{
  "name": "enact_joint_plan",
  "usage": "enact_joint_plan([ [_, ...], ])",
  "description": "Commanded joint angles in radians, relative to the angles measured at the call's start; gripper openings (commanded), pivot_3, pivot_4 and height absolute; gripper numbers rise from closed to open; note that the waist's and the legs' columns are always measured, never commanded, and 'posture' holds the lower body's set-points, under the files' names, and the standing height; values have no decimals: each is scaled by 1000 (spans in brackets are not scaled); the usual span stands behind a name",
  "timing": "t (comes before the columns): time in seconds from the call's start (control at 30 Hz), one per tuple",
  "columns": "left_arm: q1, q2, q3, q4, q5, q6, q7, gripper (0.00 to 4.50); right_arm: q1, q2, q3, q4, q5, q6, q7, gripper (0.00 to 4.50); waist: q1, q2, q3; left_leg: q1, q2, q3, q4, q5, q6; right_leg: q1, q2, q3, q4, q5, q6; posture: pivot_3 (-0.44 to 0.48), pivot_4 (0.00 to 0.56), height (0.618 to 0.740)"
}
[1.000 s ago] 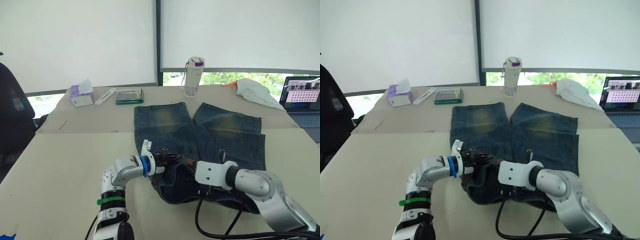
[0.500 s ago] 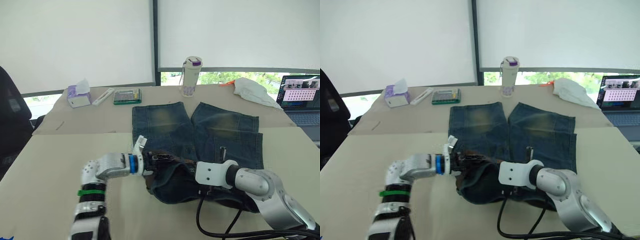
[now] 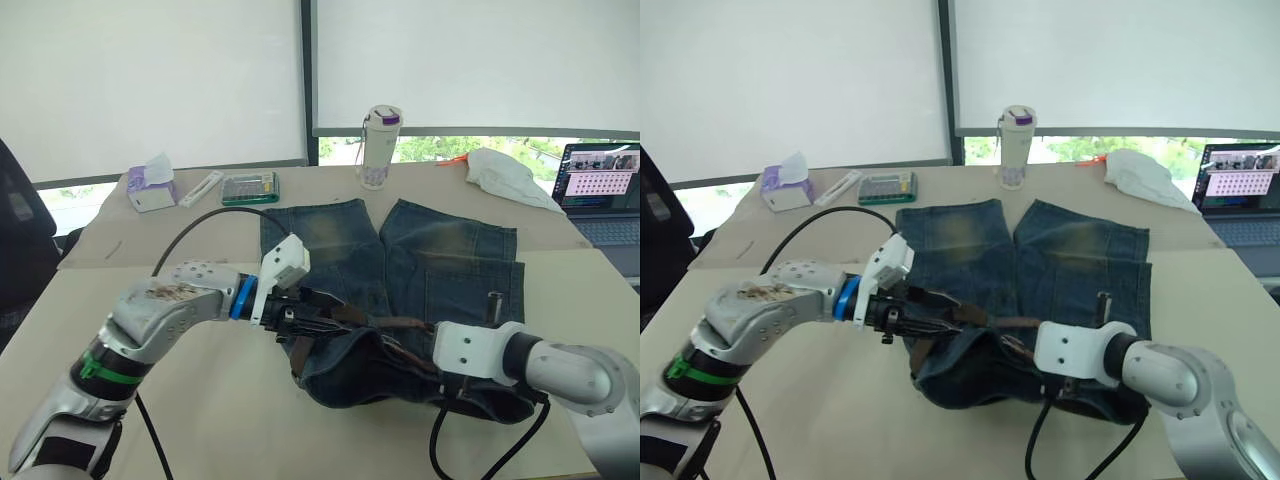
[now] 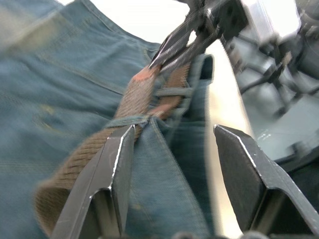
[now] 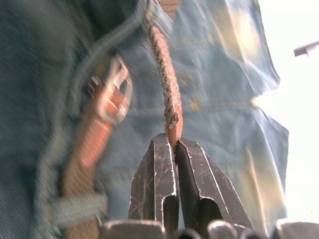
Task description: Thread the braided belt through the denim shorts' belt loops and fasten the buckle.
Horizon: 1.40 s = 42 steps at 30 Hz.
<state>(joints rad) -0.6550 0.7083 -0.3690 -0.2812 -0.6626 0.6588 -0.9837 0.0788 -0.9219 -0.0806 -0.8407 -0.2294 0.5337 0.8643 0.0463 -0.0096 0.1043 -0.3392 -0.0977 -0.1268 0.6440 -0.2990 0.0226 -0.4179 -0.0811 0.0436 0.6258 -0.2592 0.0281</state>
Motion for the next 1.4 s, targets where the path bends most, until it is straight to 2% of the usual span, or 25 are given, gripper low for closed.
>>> enact_joint_plan([
  [0.03, 50, -6, -10, 9, 110, -144, -70, 3761, 50, 11, -120, -34, 5, 18, -14, 0, -3, 0, 0, 0, 1, 0, 0, 0, 0, 0, 1, 0, 0, 0, 0, 0, 150, 740],
  [0.1, 89, -2, -3, 17, 158, -206, -99, 4434, 79, 18, -151, -40, 19, 10, -6, 0, -7, -1, 0, 1, 3, 1, 0, 0, 0, -1, 2, 1, 2, 0, 0, 0, 150, 740],
  [0.23, 189, 57, -19, 30, 245, -322, -204, 4472, 99, 53, -147, -53, 40, 17, -24, 0, -9, 0, 0, 2, 5, 1, 0, 0, -1, 0, 4, 1, 3, 0, 0, 0, 150, 740],
  [0.4, 213, 18, -60, 128, 440, -431, -132, 4472, 90, 79, -106, -64, 48, 17, -41, 0, 6, 0, 0, 2, 4, 2, 2, -1, 1, 1, 5, -1, 3, 0, 0, 0, 150, 740],
  [0.5, 252, 8, -77, 205, 563, -532, -77, 3625, 71, 88, -76, -79, 66, 24, -43, 0, 3, 0, 0, 2, 3, 3, 2, -1, 2, 2, 4, -1, 3, 0, 0, 0, 150, 740],
  [0.67, 313, 21, -12, 288, 601, -636, -43, 2021, 58, 98, -47, -91, 98, 41, -40, 0, -5, 1, -1, 3, 5, 3, 1, -1, 1, 1, 4, -1, 4, 0, 0, 0, 150, 740],
  [0.83, 386, 93, 77, 362, 651, -797, 10, 371, 47, 85, -63, -53, 92, 46, -53, 0, -11, 2, -2, 4, 6, 3, 1, -1, 1, 0, 5, -1, 5, 0, 0, 0, 150, 740],
  [0.9, 411, 125, 121, 403, 677, -881, 53, 36, 35, 81, -77, -27, 92, 51, -59, 0, -15, 3, -2, 4, 6, 3, 0, -1, 1, 0, 5, -1, 5, 0, 0, 0, 150, 740],
  [0.97, 440, 138, 158, 411, 664, -908, 68, 36, 39, 80, -89, -21, 107, 54, -52, 0, -20, 3, -3, 4, 7, 3, 0, -1, 0, -1, 5, -1, 6, 0, 0, 0, 150, 740],
  [1.1, 529, 97, 271, 258, 337, -726, -30, 36, 110, 84, -116, -32, 160, 44, -12, 0, -26, 4, -3, 3, 7, 3, 0, -2, 1, -1, 4, -2, 5, 0, 0, 0, 150, 740],
  [1.17, 529, 98, 301, 189, 250, -638, -59, 36, 123, 90, -138, -28, 174, 46, -20, 0, -24, 3, -3, 2, 7, 3, 1, -2, 2, -1, 4, -2, 5, 0, 0, 0, 150, 740],
  [1.23, 486, 113, 328, 125, 168, -522, -81, 1071, 119, 99, -160, -28, 212, 60, -17, 0, -23, 2, -2, 2, 6, 3, 2, -2, 2, 0, 4, -2, 5, 0, 0, 0, 150, 740],
  [1.33, 398, 139, 332, 59, 101, -389, -119, 2088, 85, 127, -165, -56, 305, 121, -9, 0, -24, 2, -3, 3, 7, 2, 2, -2, 2, 1, 5, -2, 5, 0, 0, 0, 150, 740],
  [1.4, 295, 122, 309, 40, 79, -301, -113, 2766, 52, 121, -129, -65, 333, 134, -6, 0, -25, 2, -2, 3, 6, 2, 2, -2, 2, 0, 5, -3, 6, 0, 0, 0, 150, 740],
])
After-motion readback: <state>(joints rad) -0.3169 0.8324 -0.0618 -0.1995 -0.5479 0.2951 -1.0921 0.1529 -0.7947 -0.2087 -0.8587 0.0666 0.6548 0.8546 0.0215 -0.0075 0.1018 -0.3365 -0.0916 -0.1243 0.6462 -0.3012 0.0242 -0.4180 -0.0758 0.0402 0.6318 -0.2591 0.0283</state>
